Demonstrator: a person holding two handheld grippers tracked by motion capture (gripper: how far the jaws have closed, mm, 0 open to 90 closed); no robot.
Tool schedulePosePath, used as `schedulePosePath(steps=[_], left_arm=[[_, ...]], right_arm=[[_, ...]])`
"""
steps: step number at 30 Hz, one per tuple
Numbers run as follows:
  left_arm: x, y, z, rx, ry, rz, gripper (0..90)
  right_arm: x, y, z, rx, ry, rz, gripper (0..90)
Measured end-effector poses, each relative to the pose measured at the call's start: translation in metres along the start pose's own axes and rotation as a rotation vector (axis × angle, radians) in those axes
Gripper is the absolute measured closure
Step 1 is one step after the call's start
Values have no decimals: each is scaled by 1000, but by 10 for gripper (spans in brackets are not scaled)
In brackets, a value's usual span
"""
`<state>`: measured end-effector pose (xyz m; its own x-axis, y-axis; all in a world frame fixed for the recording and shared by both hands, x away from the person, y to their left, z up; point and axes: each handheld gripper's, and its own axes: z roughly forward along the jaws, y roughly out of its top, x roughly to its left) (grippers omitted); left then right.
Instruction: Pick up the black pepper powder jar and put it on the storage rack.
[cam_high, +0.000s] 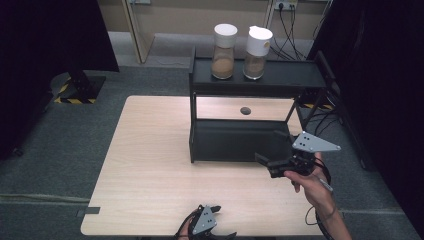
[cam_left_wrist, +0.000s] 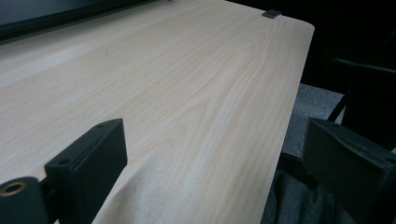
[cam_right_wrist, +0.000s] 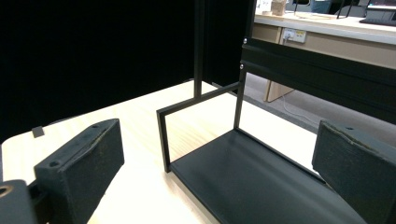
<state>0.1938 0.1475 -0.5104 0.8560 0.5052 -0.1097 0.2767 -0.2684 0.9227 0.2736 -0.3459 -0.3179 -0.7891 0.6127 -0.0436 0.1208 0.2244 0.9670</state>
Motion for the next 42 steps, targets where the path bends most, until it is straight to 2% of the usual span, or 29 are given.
schedulePosePath(steps=[10,16,25,31,38,42], left_arm=[[0,0,0,-1,0,4,65],[-1,0,0,1,0,4,66],[-1,0,0,0,0,0,66],[2,-2,2,5,-14,-29,66],[0,-3,6,22,-29,-28,67],[2,-3,4,8,-18,-35,66]], right_arm=[[7,-19,-2,0,21,17,24],[9,-33,1,23,43,28,22],[13,-45,0,21,45,46,22],[11,-52,2,26,59,73,30],[5,-64,8,47,83,125,50],[4,-66,6,43,80,126,51]])
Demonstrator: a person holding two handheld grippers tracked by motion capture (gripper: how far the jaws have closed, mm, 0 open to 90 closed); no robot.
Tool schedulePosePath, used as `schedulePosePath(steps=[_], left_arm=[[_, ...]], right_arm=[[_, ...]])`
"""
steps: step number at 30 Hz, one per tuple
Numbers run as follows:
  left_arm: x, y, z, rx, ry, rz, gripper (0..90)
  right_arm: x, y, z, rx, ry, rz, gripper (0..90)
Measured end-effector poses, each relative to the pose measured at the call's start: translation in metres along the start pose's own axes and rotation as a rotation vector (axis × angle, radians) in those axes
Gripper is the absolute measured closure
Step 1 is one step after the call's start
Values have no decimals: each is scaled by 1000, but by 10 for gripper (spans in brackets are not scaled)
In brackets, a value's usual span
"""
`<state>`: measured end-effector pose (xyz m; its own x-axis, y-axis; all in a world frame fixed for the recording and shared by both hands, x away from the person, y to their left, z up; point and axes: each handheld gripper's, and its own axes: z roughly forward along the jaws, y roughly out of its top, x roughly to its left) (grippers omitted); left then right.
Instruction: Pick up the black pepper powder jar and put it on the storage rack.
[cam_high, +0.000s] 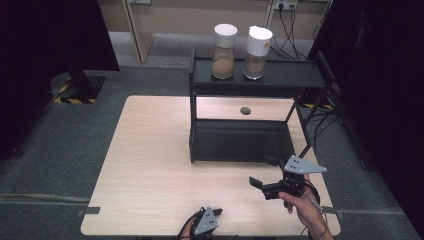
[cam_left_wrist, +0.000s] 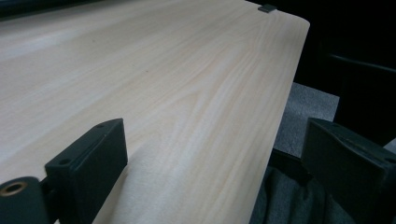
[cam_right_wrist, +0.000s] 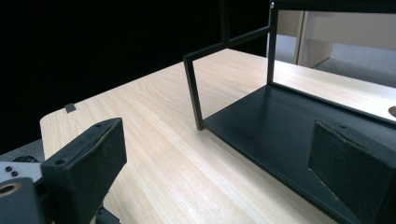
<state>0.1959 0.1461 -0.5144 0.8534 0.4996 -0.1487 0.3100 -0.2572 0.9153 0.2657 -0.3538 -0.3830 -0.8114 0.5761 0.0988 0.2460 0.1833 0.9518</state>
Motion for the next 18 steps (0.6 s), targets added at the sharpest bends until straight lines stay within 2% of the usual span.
schedulePosePath(steps=[2,10,18], left_arm=[[1,0,-2,-6,7,-3,66],[2,0,-3,-15,14,-7,66],[2,0,-5,-21,18,-6,67]], right_arm=[[1,-1,-3,-14,-6,-1,49],[8,-8,-6,-11,-19,-28,46],[11,-18,-6,-17,-21,-31,44]])
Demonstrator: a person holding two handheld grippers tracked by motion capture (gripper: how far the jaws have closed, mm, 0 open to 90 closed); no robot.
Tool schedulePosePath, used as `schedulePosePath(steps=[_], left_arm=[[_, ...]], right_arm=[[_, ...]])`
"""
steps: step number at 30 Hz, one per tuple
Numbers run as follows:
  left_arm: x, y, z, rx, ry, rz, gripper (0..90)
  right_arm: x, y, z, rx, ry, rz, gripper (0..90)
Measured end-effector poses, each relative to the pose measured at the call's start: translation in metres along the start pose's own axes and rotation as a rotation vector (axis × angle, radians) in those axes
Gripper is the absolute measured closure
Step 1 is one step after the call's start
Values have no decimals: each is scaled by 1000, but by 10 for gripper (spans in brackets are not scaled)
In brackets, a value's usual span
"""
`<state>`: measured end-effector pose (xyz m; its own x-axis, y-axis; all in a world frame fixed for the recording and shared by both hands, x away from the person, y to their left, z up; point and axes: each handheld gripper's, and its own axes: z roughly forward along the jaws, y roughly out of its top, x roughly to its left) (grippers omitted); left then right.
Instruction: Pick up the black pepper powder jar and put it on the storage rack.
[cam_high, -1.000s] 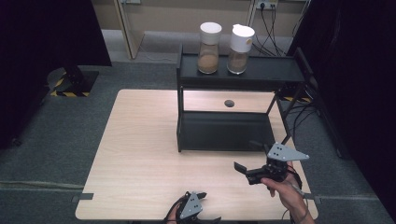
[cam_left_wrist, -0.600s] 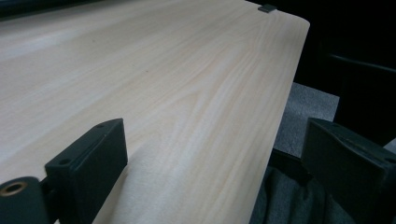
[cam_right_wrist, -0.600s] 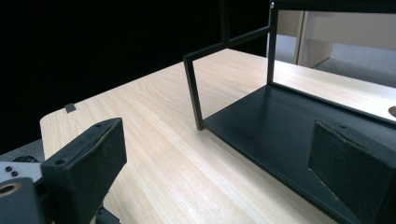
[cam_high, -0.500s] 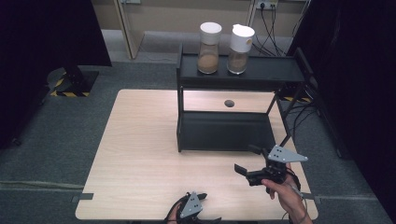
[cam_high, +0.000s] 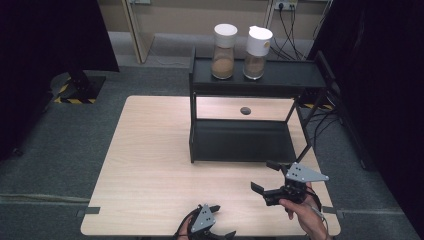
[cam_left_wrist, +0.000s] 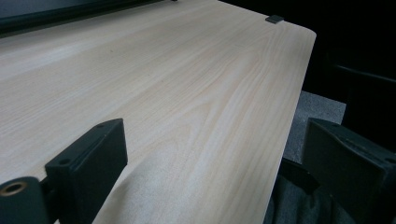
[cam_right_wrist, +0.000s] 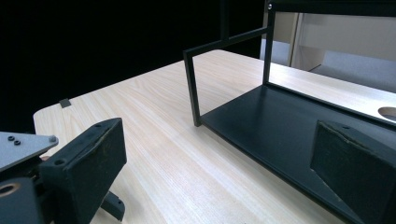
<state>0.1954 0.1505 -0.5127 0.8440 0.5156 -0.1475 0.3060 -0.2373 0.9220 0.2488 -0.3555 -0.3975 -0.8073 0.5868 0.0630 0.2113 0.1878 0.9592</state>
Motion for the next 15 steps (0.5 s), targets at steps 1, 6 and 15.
schedulePosePath(steps=[1,6,15], left_arm=[[0,0,0,-1,1,0,67],[0,0,-1,-3,2,2,66],[1,0,-2,-11,8,3,66]], right_arm=[[1,-3,-1,-1,0,4,43],[2,-10,-2,-10,1,11,42],[6,-28,-4,-38,-10,6,41]])
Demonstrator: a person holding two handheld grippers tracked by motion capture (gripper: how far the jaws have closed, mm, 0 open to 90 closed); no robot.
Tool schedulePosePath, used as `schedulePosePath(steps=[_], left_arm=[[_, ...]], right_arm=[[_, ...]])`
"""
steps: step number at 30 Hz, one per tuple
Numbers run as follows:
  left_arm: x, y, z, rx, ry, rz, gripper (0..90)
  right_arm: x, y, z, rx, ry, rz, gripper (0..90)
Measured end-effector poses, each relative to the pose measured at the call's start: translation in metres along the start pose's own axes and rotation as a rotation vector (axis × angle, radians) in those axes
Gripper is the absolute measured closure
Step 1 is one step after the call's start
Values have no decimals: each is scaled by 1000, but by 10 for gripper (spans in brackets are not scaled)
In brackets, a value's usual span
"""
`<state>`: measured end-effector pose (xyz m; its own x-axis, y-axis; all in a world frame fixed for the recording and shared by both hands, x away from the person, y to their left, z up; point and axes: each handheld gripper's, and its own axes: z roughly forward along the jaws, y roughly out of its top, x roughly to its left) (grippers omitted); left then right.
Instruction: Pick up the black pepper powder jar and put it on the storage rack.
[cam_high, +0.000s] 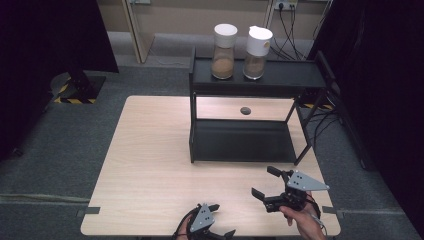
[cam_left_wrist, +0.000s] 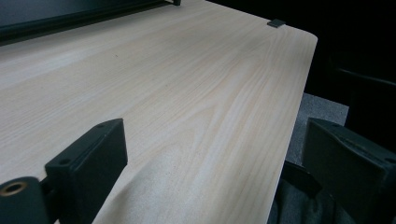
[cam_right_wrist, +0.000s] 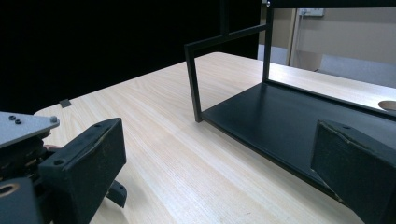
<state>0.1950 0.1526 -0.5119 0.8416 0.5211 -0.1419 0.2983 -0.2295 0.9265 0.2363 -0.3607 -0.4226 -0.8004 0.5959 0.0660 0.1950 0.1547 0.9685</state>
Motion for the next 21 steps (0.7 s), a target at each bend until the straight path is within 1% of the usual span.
schedulePosePath(steps=[6,13,21], left_arm=[[0,-1,-1,-15,9,-6,67],[1,-1,-4,-30,21,-4,67],[1,-1,-5,-40,27,-2,67]], right_arm=[[1,-13,-3,-8,-8,7,41],[-2,-27,-8,-19,-19,30,41],[-3,-35,-9,-7,-24,44,41]])
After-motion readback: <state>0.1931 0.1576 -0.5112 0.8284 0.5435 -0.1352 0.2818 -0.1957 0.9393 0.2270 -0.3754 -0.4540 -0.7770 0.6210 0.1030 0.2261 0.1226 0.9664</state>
